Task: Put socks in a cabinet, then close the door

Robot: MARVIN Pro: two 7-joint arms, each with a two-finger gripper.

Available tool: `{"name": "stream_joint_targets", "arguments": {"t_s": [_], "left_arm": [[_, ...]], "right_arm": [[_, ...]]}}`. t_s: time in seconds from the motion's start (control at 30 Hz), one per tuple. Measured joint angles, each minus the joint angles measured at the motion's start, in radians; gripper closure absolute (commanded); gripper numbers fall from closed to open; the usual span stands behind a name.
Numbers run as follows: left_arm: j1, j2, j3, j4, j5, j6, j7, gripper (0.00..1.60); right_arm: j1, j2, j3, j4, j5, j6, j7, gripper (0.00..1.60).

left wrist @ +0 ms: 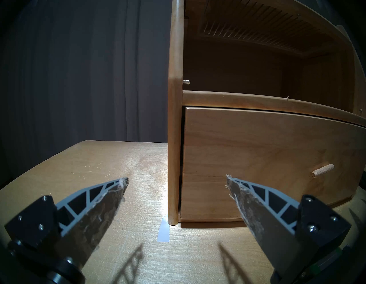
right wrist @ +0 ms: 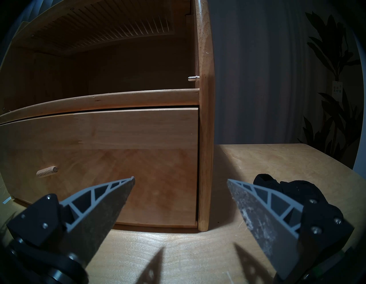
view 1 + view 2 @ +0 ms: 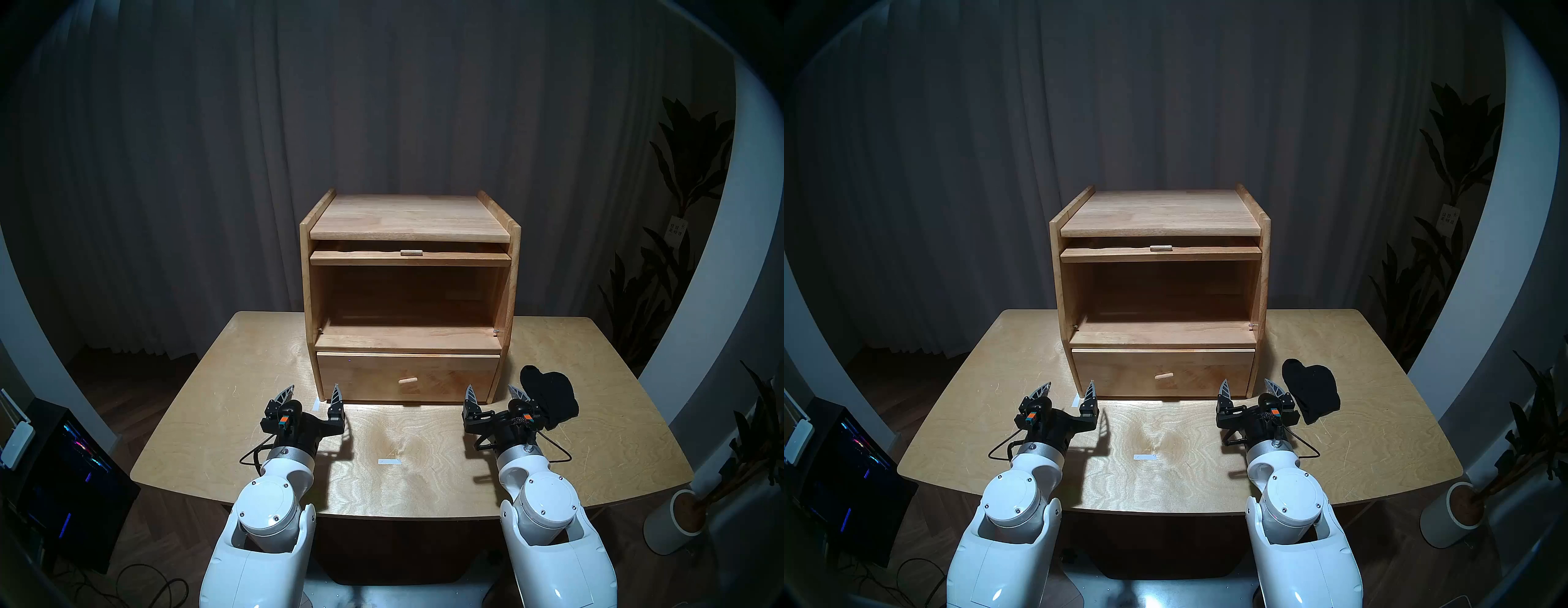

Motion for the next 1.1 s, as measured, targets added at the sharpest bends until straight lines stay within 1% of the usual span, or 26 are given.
{"name": "stream_joint_targets", "arguments": {"t_s": [0.37,0.5,0.67,0.97,1.1], "left_arm": [[0.001,0.0,0.0,0.0,0.0,0.0,-0.002,0.0],[0.012,0.003,0.0,-0.013,-0.001,0.001,-0.007,0.0],[0.038,0.012,-0.004,-0.057,-0.001,0.004,-0.012,0.0],[0.094,0.027,-0.03,-0.172,-0.02,-0.01,-0.029,0.0],[0.12,0.032,-0.038,-0.221,-0.031,0.002,-0.037,0.0]], "right_arm": [[0.0,0.0,0.0,0.001,0.0,0.0,0.0,0.0],[0.0,0.0,0.0,0.001,0.0,0.0,0.0,0.0],[0.0,0.0,0.0,0.001,0.0,0.0,0.0,0.0],[0.0,0.0,0.0,0.003,0.0,0.0,0.0,0.0],[0.0,0.0,0.0,0.003,0.0,0.0,0.0,0.0]]}}
